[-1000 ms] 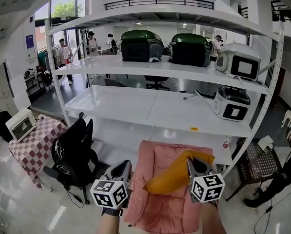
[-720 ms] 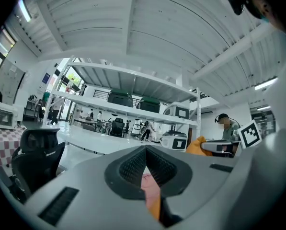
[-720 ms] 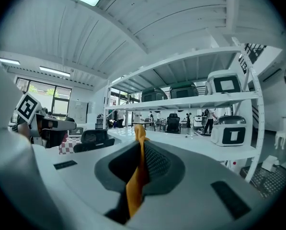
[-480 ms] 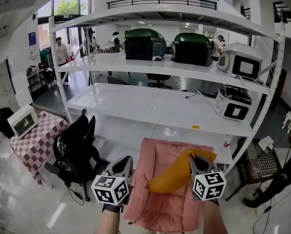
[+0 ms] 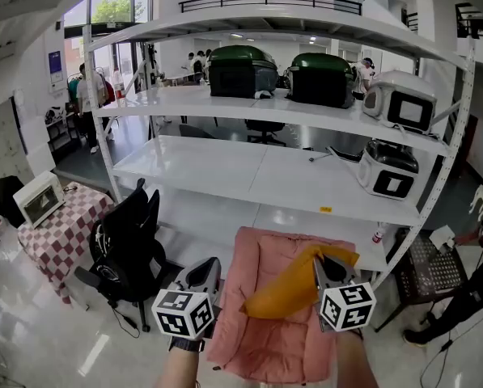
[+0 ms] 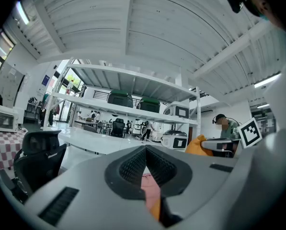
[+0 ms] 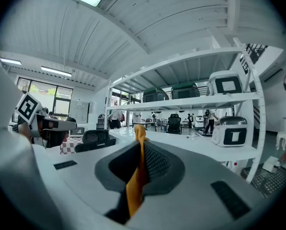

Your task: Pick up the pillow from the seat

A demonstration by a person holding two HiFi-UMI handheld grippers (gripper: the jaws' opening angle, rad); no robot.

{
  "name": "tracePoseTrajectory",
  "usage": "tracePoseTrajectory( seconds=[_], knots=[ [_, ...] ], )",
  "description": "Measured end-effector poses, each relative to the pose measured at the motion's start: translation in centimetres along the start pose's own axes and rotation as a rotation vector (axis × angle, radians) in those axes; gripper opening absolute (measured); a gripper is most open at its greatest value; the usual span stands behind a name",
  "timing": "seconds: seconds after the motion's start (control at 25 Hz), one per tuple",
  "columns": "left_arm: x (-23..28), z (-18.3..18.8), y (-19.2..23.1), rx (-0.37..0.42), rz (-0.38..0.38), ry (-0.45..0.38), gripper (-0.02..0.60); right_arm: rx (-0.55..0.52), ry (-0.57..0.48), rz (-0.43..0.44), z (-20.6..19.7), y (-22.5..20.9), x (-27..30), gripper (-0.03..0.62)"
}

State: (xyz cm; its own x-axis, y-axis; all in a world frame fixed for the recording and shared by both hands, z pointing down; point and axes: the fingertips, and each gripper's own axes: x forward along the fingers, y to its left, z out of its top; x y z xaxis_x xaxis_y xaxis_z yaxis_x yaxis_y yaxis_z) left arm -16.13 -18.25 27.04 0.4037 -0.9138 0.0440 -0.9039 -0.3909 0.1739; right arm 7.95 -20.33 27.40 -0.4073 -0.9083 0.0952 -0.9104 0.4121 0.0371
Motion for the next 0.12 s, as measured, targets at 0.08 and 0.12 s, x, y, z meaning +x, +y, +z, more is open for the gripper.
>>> tracePoseTrajectory(
  seconds=[0.08, 0.12],
  knots=[
    [-0.03, 0.01, -0.01, 0.000, 0.000, 0.000, 0.003, -0.001, 0.001, 0.001, 0.05, 0.03, 0.00, 0.018],
    [-0.05, 0.01, -0.01, 0.000, 0.000, 0.000, 0.003, -0.002, 0.001, 0.001, 0.07, 0.04, 0.00, 0.018]
  ],
)
